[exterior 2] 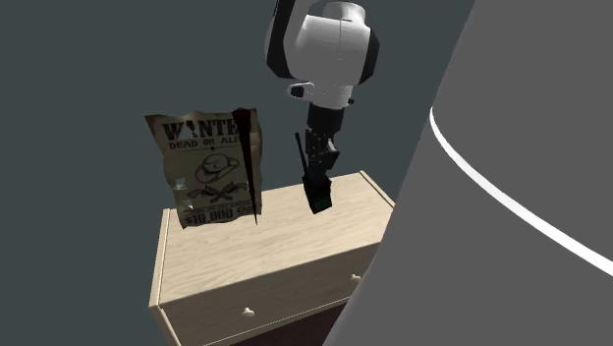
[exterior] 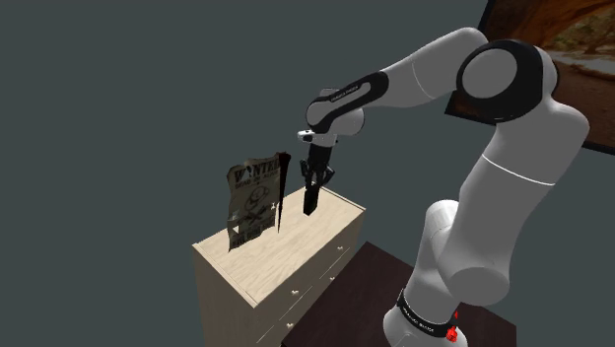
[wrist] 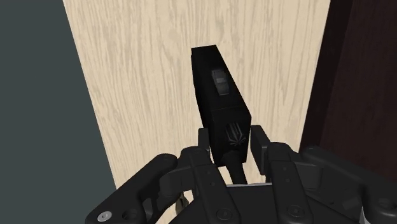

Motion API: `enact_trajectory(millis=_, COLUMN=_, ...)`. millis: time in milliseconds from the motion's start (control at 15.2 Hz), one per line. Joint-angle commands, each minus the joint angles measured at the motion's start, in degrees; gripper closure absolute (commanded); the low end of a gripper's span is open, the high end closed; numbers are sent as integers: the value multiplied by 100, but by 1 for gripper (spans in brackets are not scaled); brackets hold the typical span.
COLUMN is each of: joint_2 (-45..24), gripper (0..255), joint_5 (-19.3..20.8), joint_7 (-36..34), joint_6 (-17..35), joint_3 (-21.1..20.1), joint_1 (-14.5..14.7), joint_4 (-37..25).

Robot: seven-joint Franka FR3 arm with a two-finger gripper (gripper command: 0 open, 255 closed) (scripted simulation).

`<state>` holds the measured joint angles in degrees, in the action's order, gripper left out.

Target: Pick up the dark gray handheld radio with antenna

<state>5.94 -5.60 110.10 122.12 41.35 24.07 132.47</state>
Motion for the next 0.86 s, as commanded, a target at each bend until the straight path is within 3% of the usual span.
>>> enact_trajectory(millis=0, joint_2=102, gripper=255, joint_5=84, joint_7=-86, joint_6=-160, joint_3=-23, joint_1=-7, joint_4=-89)
enact_trajectory(millis=792, joint_2=534, gripper=255, joint_5=385, joint_7=-412, joint_6=-932, joint_3=-157, joint_1=-47, joint_4=-543)
